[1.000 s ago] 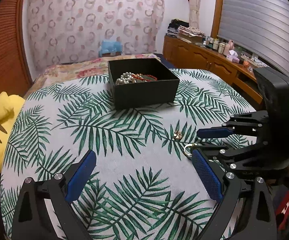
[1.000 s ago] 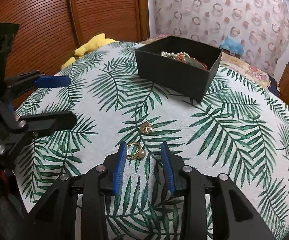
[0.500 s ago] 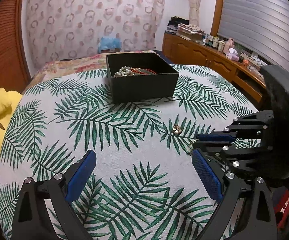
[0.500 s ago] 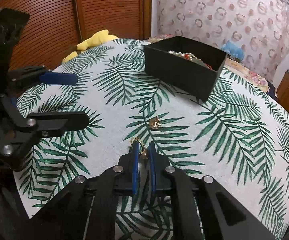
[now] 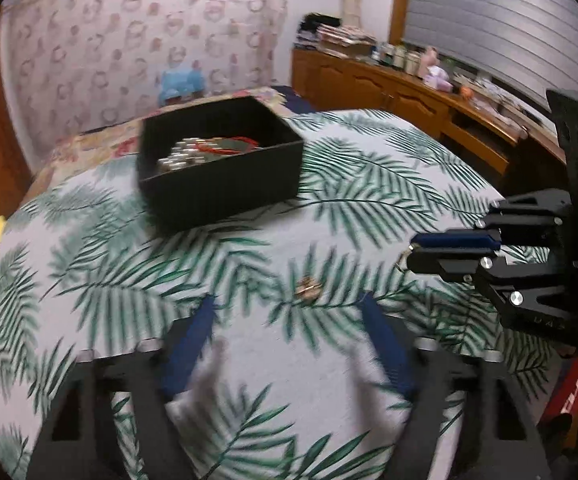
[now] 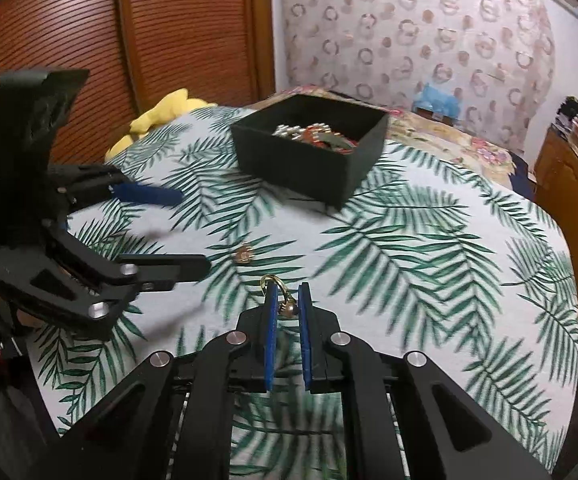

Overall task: Organize jewelry
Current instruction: 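Grasp the flower-shaped gold earring with the left tool while the right tool holds its earring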

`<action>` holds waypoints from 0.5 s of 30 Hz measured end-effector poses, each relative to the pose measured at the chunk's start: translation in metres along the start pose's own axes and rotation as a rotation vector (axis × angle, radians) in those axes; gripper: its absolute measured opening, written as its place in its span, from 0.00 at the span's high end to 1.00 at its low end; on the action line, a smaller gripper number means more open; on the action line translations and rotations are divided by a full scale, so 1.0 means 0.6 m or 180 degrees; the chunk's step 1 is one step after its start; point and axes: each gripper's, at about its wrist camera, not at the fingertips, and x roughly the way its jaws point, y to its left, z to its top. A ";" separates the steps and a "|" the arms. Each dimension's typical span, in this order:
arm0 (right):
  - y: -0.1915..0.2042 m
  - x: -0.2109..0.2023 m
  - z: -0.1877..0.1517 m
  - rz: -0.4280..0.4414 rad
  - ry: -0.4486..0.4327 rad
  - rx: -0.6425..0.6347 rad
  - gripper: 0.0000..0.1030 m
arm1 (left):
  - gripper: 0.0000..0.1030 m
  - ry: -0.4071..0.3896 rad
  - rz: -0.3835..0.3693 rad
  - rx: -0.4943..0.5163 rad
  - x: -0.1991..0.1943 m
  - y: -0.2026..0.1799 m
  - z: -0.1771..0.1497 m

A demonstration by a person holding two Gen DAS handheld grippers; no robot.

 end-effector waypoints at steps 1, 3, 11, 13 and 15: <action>-0.006 -0.002 0.000 -0.0005 -0.0011 0.0030 0.89 | 0.53 0.0020 -0.0026 0.0033 0.006 -0.005 0.004; -0.013 -0.005 -0.002 -0.0020 -0.0025 0.0059 0.89 | 0.64 0.0051 -0.0047 0.0086 0.015 -0.014 0.010; -0.021 -0.007 -0.005 0.0004 -0.0029 0.0082 0.89 | 0.80 0.0141 -0.0054 0.0138 0.045 -0.021 0.013; -0.019 -0.006 -0.004 0.0008 -0.0025 0.0073 0.89 | 0.80 0.0151 -0.0036 0.0133 0.048 -0.018 0.012; -0.018 -0.005 -0.004 0.0010 -0.0026 0.0067 0.89 | 0.84 0.0132 -0.0007 0.0153 0.049 -0.018 0.012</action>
